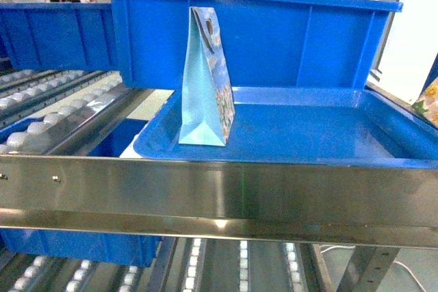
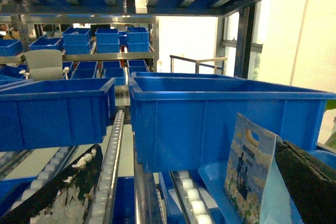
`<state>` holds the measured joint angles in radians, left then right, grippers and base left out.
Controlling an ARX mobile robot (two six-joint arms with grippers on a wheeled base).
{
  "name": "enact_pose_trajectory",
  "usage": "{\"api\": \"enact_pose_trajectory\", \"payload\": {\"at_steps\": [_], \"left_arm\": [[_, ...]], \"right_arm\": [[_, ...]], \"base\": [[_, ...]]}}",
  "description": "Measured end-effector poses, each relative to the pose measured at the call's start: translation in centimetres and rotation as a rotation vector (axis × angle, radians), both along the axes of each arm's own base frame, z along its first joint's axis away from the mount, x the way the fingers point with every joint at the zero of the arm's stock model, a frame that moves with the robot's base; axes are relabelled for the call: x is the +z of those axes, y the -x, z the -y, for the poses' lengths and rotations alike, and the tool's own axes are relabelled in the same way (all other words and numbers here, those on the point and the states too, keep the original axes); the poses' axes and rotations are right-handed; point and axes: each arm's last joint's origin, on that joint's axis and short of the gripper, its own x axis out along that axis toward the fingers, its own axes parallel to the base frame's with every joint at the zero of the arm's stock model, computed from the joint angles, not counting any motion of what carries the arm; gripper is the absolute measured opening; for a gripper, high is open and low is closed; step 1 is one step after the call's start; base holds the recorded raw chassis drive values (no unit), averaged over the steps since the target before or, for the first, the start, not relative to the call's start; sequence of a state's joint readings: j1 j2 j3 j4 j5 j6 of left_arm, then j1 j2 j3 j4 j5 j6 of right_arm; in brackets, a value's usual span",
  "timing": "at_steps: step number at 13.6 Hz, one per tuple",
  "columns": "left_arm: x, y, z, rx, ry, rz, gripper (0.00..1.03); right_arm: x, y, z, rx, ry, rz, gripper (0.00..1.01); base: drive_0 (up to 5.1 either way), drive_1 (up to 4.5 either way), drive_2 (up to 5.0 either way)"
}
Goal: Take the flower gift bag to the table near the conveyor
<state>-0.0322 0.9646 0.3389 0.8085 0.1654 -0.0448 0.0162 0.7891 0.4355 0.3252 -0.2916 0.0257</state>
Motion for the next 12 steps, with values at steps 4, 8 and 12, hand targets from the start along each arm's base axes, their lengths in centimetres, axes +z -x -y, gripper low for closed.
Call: {"api": "enact_pose_trajectory", "payload": {"at_steps": [4, 8, 12], "left_arm": [[0.7, -3.0, 0.7, -0.03, -0.006, -0.004, 0.98], [1.9, -7.4, 3.0, -0.114, -0.023, -0.029, 0.98], [1.3, -9.6, 6.0, -0.167, -0.037, -0.129, 0.98]], "right_arm": [[0.0, 0.0, 0.0, -0.008, 0.0, 0.002, 0.03], [0.0, 0.0, 0.0, -0.008, 0.0, 0.002, 0.03], [0.0, 0.0, 0.0, -0.008, 0.0, 0.002, 0.03]], "base": [[0.0, 0.0, 0.0], [0.0, 0.0, 0.0], [0.0, 0.0, 0.0]]}}
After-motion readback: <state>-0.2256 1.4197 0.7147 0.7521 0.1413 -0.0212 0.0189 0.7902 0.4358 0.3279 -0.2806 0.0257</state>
